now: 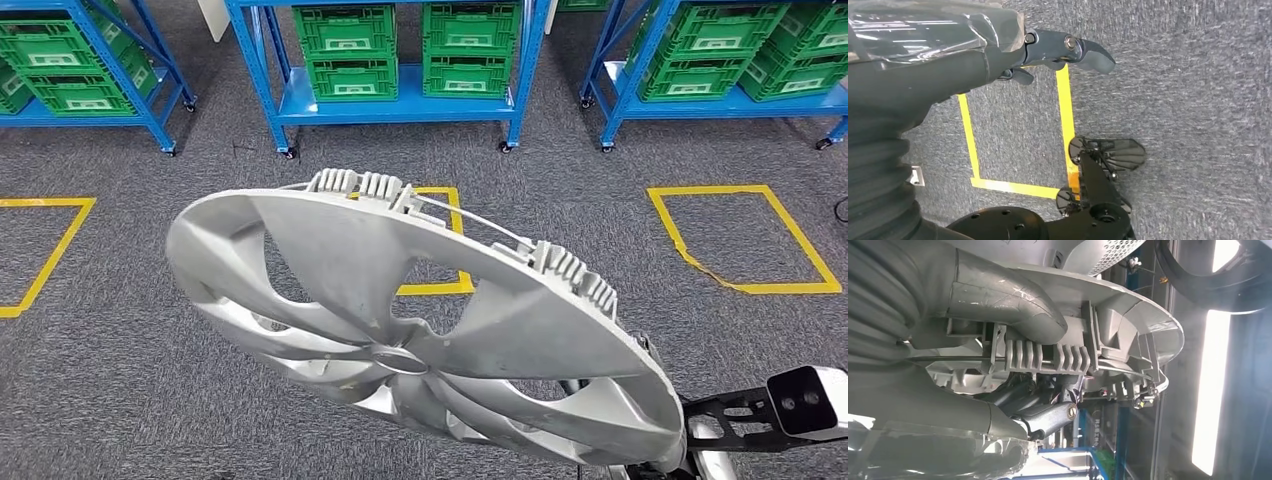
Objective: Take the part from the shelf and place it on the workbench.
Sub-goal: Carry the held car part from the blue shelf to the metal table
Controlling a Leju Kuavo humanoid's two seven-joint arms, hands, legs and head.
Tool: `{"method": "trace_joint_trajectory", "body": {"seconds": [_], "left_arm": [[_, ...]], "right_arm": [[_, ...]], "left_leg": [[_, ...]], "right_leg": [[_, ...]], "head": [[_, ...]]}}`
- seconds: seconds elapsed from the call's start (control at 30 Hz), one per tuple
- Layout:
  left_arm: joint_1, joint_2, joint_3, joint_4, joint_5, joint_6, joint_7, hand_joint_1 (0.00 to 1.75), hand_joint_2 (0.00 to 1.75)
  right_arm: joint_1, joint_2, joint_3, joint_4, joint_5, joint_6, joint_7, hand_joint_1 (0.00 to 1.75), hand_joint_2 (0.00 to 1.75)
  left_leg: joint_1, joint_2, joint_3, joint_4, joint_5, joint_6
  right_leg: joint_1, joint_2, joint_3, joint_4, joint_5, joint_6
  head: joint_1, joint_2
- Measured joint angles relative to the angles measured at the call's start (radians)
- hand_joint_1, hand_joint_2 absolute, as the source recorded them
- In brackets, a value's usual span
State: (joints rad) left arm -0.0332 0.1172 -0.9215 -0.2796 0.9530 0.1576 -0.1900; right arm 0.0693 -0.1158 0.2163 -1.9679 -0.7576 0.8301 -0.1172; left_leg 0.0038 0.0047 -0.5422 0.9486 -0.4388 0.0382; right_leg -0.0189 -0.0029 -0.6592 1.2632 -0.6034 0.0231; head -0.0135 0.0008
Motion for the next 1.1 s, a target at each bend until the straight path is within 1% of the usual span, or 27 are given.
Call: {"method": "trace_joint_trajectory", "body": {"seconds": [0.03, 0.1, 0.13, 0.17, 0.2, 0.27, 0.3, 0.33, 0.37, 0.43, 0.47, 0.5, 0.53, 0.57, 0.6, 0.63, 0.67, 0.7, 0.77, 0.83, 0.87, 0.93, 0.97, 1.0, 1.03, 1.07, 1.1], "left_arm": [[0.0, -0.001, 0.0, 0.0, 0.0, 0.0, 0.0, 0.0, 1.75], [0.0, -0.003, 0.001, 0.0, 0.0, 0.0, 0.0, 0.0, 1.75], [0.0, -0.003, 0.002, 0.0, 0.0, 0.0, 0.0, 0.0, 1.75], [0.0, -0.003, 0.002, 0.0, 0.0, 0.0, 0.0, 0.0, 1.75], [0.0, -0.002, 0.002, 0.0, 0.0, 0.0, 0.0, 0.0, 1.75], [0.001, -0.002, 0.002, 0.001, 0.0, -0.001, 0.0, 0.0, 1.75], [0.001, -0.002, 0.002, 0.001, 0.0, -0.001, 0.0, 0.0, 1.75], [0.001, -0.002, 0.002, 0.0, 0.0, -0.001, 0.0, 0.0, 1.75], [0.001, -0.002, 0.002, 0.0, 0.0, -0.002, 0.0, 0.0, 1.75], [0.002, -0.001, 0.002, 0.0, 0.0, -0.002, 0.0, 0.0, 1.75], [0.002, -0.001, 0.002, 0.0, 0.0, -0.002, 0.0, 0.0, 1.75], [0.003, -0.001, 0.002, 0.0, 0.0, -0.002, 0.0, 0.0, 1.75], [0.003, -0.001, 0.002, 0.0, 0.0, -0.002, 0.0, 0.0, 1.75], [0.004, -0.001, 0.002, 0.0, 0.0, -0.001, -0.001, 0.0, 1.75], [0.004, 0.0, 0.002, 0.0, 0.0, 0.0, -0.002, 0.0, 1.75], [0.004, 0.002, 0.003, 0.0, 0.0, 0.001, -0.002, 0.0, 1.75], [0.003, 0.003, 0.003, 0.0, 0.0, 0.002, -0.004, 0.0, 1.75], [0.003, 0.004, 0.004, 0.0, 0.0, 0.003, -0.005, 0.0, 1.75], [0.005, 0.006, 0.005, 0.0, 0.001, 0.004, -0.006, 0.0, 1.75], [0.005, 0.007, 0.006, 0.0, 0.001, 0.006, -0.007, 0.0, 1.75], [0.005, 0.006, 0.006, 0.0, 0.001, 0.007, -0.007, 0.0, 1.75], [0.004, 0.004, 0.007, 0.0, 0.001, 0.007, -0.007, 0.0, 1.75], [0.004, 0.004, 0.007, 0.0, 0.001, 0.007, -0.007, 0.0, 1.75], [0.005, 0.003, 0.007, 0.0, 0.001, 0.007, -0.007, 0.0, 1.75], [0.005, 0.002, 0.007, 0.0, 0.001, 0.007, -0.007, 0.0, 1.75], [0.005, 0.002, 0.007, 0.0, 0.001, 0.007, -0.007, 0.0, 1.75], [0.005, 0.001, 0.007, 0.0, 0.001, 0.007, -0.007, 0.0, 1.75]], "right_arm": [[0.001, -0.002, 0.0, 0.0, 0.0, 0.0, 0.0, 1.75, 1.75], [0.001, -0.005, -0.001, 0.0, 0.001, 0.0, 0.0, 1.75, 1.75], [0.001, -0.005, -0.001, 0.0, 0.001, 0.0, 0.0, 1.75, 1.75], [0.002, -0.006, -0.001, 0.001, 0.0, 0.0, 0.0, 1.75, 1.75], [0.003, -0.006, -0.001, 0.001, 0.001, 0.0, 0.0, 1.75, 1.75], [0.004, -0.007, -0.002, 0.001, 0.003, 0.0, 0.0, 1.75, 1.75], [0.005, -0.007, -0.003, 0.001, 0.004, 0.0, 0.0, 1.75, 1.75], [0.005, -0.007, -0.003, 0.0, 0.006, 0.0, -0.001, 1.75, 1.75], [0.006, -0.006, -0.004, 0.0, 0.007, 0.0, -0.002, 1.75, 1.75], [0.01, -0.006, -0.007, 0.0, 0.012, 0.0, -0.006, 1.75, 1.75], [0.012, -0.006, -0.009, 0.0, 0.015, 0.001, -0.011, 1.75, 1.75], [0.014, -0.005, -0.011, 0.0, 0.019, 0.002, -0.017, 1.75, 1.75], [0.015, -0.003, -0.014, 0.0, 0.023, 0.003, -0.025, 1.75, 1.75], [0.015, -0.001, -0.016, -0.001, 0.027, 0.004, -0.033, 1.75, 1.75], [0.015, 0.002, -0.019, -0.003, 0.031, 0.006, -0.042, 1.75, 1.75], [0.014, 0.004, -0.021, -0.004, 0.035, 0.008, -0.051, 1.75, 1.75], [0.013, 0.005, -0.023, -0.005, 0.041, 0.01, -0.061, 1.75, 1.75], [0.012, 0.006, -0.024, -0.005, 0.048, 0.011, -0.071, 1.75, 1.75], [0.011, 0.007, -0.027, -0.006, 0.064, 0.014, -0.086, 1.75, 1.75], [0.011, 0.007, -0.031, -0.009, 0.076, 0.016, -0.092, 1.75, 1.75], [0.011, 0.007, -0.032, -0.011, 0.081, 0.017, -0.095, 1.75, 1.75], [0.011, 0.007, -0.035, -0.012, 0.089, 0.017, -0.1, 1.75, 1.75], [0.012, 0.007, -0.036, -0.012, 0.093, 0.017, -0.102, 1.75, 1.75], [0.012, 0.007, -0.037, -0.012, 0.096, 0.017, -0.103, 1.75, 1.75], [0.012, 0.007, -0.038, -0.012, 0.098, 0.017, -0.104, 1.75, 1.75], [0.012, 0.007, -0.039, -0.012, 0.1, 0.017, -0.104, 1.75, 1.75], [0.012, 0.006, -0.039, -0.012, 0.103, 0.017, -0.105, 1.75, 1.75]], "left_leg": [[0.002, 0.0, -0.004, 0.006, 0.0, -0.002], [0.005, -0.002, -0.015, 0.025, -0.005, -0.011], [0.005, -0.002, -0.023, 0.039, -0.01, -0.017], [0.004, -0.003, -0.03, 0.049, -0.013, -0.024], [0.003, -0.003, -0.035, 0.055, -0.014, -0.031], [0.006, -0.004, -0.041, 0.058, -0.012, -0.041], [0.009, -0.004, -0.046, 0.065, -0.018, -0.045], [0.012, -0.004, -0.057, 0.087, -0.035, -0.05], [0.013, -0.004, -0.076, 0.131, -0.063, -0.054], [0.014, -0.005, -0.132, 0.266, -0.132, -0.06], [0.014, -0.005, -0.157, 0.324, -0.153, -0.062], [0.014, -0.005, -0.166, 0.351, -0.156, -0.061], [0.014, -0.005, -0.156, 0.336, -0.141, -0.058], [0.013, -0.005, -0.128, 0.285, -0.112, -0.053], [0.011, -0.006, -0.089, 0.21, -0.079, -0.045], [0.007, -0.006, -0.053, 0.143, -0.058, -0.037], [0.003, -0.007, -0.029, 0.094, -0.045, -0.029], [-0.002, -0.007, -0.017, 0.068, -0.043, -0.024], [-0.007, -0.007, -0.018, 0.058, -0.042, -0.019], [-0.004, -0.007, -0.012, 0.041, -0.03, -0.01], [-0.002, -0.008, -0.009, 0.033, -0.023, -0.005], [-0.001, -0.012, -0.011, 0.027, -0.016, 0.002], [-0.002, -0.015, -0.015, 0.028, -0.014, 0.002], [-0.003, -0.02, -0.018, 0.029, -0.013, 0.002], [-0.003, -0.025, -0.02, 0.031, -0.012, 0.002], [-0.003, -0.032, -0.021, 0.034, -0.012, 0.001], [-0.003, -0.04, -0.022, 0.037, -0.012, -0.001]], "right_leg": [[-0.004, 0.0, 0.011, -0.025, 0.017, 0.012], [-0.014, -0.001, 0.073, -0.154, 0.07, 0.034], [-0.017, 0.001, 0.099, -0.211, 0.089, 0.035], [-0.016, 0.003, 0.112, -0.244, 0.099, 0.029], [-0.014, 0.005, 0.113, -0.252, 0.1, 0.019], [-0.01, 0.007, 0.109, -0.25, 0.106, 0.001], [-0.011, 0.007, 0.108, -0.25, 0.109, -0.006], [-0.013, 0.007, 0.108, -0.251, 0.112, -0.011], [-0.015, 0.007, 0.108, -0.252, 0.115, -0.016], [-0.013, 0.007, 0.104, -0.252, 0.117, -0.02], [-0.011, 0.007, 0.102, -0.251, 0.118, -0.022], [-0.009, 0.007, 0.101, -0.251, 0.119, -0.022], [-0.007, 0.007, 0.101, -0.251, 0.119, -0.023], [-0.005, 0.008, 0.102, -0.251, 0.12, -0.023], [-0.004, 0.008, 0.103, -0.251, 0.12, -0.023], [-0.001, 0.009, 0.103, -0.252, 0.121, -0.022], [-0.001, 0.009, 0.101, -0.252, 0.122, -0.019], [-0.001, 0.009, 0.098, -0.252, 0.124, -0.016], [-0.002, 0.008, 0.095, -0.255, 0.129, -0.007], [-0.003, 0.006, 0.087, -0.244, 0.121, -0.001], [-0.003, 0.005, 0.072, -0.214, 0.103, -0.002], [-0.003, 0.005, 0.017, -0.093, 0.045, -0.008], [-0.003, 0.005, -0.013, -0.026, 0.02, -0.009], [-0.003, 0.005, -0.031, 0.016, 0.008, -0.006], [-0.003, 0.005, -0.03, 0.021, 0.011, 0.001], [-0.004, 0.006, -0.009, -0.016, 0.03, 0.009], [-0.005, 0.009, 0.028, -0.085, 0.058, 0.017]], "head": [[0.0, 0.0], [0.0, 0.0], [0.0, 0.0], [-0.001, 0.0], [-0.001, 0.0], [-0.002, 0.0], [-0.002, 0.0], [-0.002, 0.0], [-0.003, 0.0], [-0.004, 0.0], [-0.004, 0.0], [-0.004, 0.0], [-0.004, 0.0], [-0.004, 0.0], [-0.004, 0.0], [-0.004, 0.0], [-0.004, 0.0], [-0.004, 0.0], [-0.004, 0.0], [-0.003, 0.0], [-0.003, 0.0], [-0.002, 0.0], [-0.002, 0.0], [-0.002, 0.0], [-0.002, 0.0], [-0.002, 0.0], [-0.002, 0.0]]}}
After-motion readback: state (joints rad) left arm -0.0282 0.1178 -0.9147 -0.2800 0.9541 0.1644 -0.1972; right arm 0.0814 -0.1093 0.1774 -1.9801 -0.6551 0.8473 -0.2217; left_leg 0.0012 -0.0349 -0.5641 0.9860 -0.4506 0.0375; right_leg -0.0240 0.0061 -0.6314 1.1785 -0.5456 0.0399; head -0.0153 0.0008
